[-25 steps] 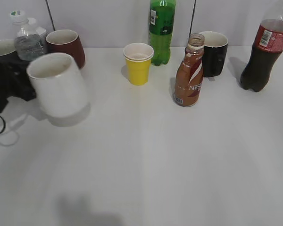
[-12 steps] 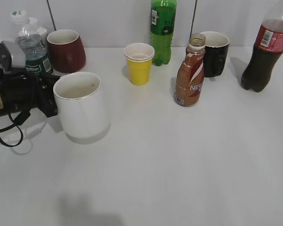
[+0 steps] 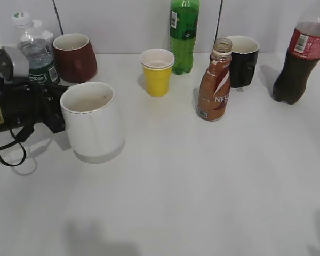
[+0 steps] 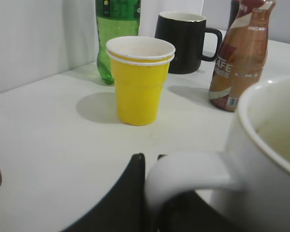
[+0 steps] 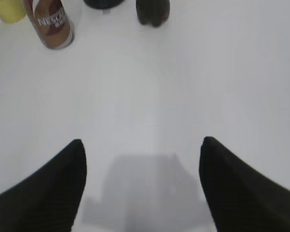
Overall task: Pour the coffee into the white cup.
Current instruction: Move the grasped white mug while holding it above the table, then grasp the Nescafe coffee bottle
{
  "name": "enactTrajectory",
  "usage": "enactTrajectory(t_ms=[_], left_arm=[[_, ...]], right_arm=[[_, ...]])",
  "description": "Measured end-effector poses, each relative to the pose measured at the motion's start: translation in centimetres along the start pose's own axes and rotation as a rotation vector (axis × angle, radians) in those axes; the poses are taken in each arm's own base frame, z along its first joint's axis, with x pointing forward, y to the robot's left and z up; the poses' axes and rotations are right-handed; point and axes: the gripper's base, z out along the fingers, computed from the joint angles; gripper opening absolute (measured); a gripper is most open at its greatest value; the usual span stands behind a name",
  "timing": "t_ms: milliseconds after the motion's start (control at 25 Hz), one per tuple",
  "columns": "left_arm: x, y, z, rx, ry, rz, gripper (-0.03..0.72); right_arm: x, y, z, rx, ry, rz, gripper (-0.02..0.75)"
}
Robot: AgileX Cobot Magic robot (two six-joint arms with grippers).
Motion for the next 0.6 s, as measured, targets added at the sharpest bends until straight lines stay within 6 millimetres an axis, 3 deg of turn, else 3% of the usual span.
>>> enactTrajectory(t_ms=[360, 480, 600], left_arm=[[0.0, 0.0, 0.0, 0.000, 0.000, -0.001, 0.038], [0.0, 0.0, 0.0, 0.000, 0.000, -0.001, 0.038], [0.0, 0.0, 0.0, 0.000, 0.000, -0.001, 0.038]], right_arm=[[-5.9, -0.3, 7.4, 0.015, -0.114, -0.083, 0.570], [-6.6, -0.5, 10.1, 0.026, -0.230, -0.065, 0.570], [-5.8, -0.9, 12.8, 0.051, -0.294, -0.055, 0.570]])
